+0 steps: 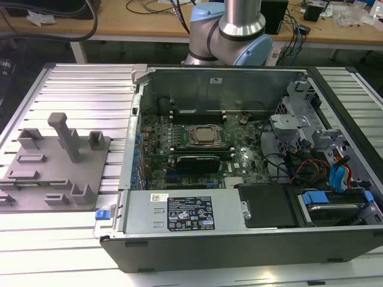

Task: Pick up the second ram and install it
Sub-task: 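Pick up the second ram and move it above second insertion slot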

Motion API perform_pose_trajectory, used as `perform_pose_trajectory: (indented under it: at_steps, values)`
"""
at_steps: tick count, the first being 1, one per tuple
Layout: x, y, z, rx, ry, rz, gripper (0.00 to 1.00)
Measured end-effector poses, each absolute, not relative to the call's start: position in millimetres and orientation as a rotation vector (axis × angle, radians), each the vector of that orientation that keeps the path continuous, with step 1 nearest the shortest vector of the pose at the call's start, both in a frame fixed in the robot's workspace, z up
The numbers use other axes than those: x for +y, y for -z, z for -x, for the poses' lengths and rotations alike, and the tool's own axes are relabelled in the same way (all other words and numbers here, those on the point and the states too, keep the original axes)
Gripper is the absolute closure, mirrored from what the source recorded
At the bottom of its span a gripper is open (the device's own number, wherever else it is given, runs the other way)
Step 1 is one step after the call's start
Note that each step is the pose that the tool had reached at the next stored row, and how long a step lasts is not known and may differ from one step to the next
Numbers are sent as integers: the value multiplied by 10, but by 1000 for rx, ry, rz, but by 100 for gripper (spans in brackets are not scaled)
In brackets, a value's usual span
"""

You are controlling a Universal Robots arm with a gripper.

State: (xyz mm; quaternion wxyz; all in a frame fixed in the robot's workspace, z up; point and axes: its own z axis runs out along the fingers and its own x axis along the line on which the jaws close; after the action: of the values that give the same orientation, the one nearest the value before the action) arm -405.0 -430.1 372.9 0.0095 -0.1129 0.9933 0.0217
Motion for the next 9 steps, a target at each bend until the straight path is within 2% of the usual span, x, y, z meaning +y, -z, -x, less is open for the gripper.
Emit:
perform_pose_trajectory:
  at_steps: [9]
  values:
    - [-4301, -3673, 4050, 3025, -69, 798, 92]
